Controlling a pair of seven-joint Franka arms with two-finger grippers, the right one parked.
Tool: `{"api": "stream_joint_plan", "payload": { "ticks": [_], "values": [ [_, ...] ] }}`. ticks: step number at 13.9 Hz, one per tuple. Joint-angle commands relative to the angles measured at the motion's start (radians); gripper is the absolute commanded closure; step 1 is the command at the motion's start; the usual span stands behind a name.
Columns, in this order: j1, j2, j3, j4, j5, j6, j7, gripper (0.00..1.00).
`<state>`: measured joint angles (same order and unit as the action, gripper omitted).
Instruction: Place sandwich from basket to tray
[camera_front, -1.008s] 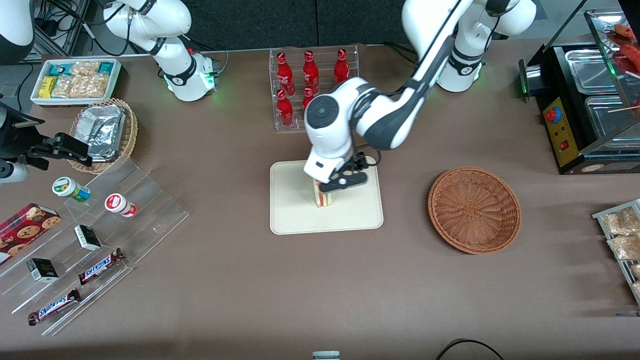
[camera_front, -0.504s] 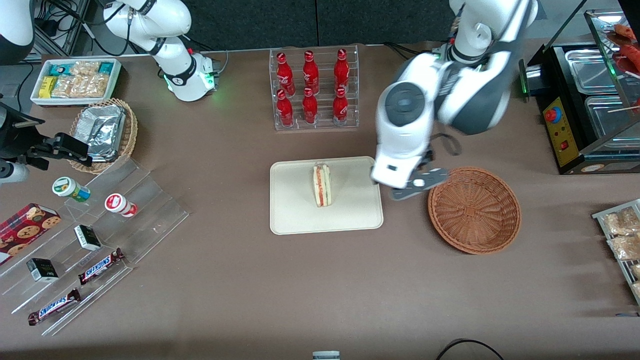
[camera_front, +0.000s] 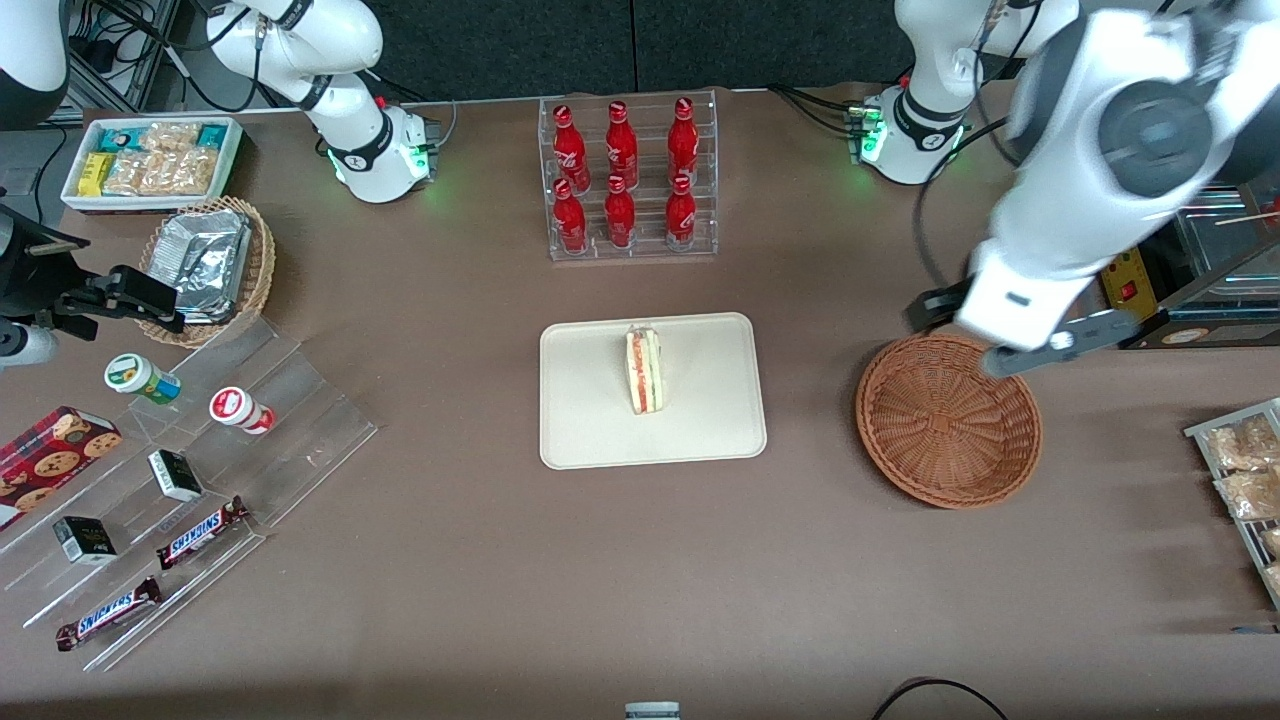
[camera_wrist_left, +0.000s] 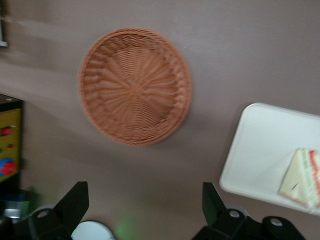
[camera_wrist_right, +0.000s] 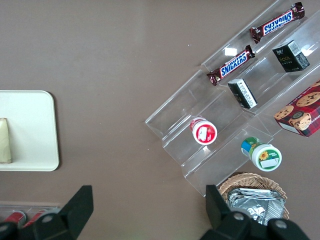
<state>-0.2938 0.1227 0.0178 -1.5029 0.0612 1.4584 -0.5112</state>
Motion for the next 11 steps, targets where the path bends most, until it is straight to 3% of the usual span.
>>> {"api": "stream_joint_plan", "payload": {
  "ticks": [1, 4, 7, 11],
  "values": [
    [0.106, -0.077, -0.012, -0.019, -0.023, -0.074, 0.185, 0.00],
    [0.217, -0.129, -0.004, -0.020, -0.021, -0.147, 0.415, 0.00],
    [0.217, -0.153, 0.056, -0.020, -0.023, -0.173, 0.548, 0.00],
    [0.191, -0.144, 0.045, -0.014, -0.020, -0.171, 0.537, 0.00]
  ]
}}
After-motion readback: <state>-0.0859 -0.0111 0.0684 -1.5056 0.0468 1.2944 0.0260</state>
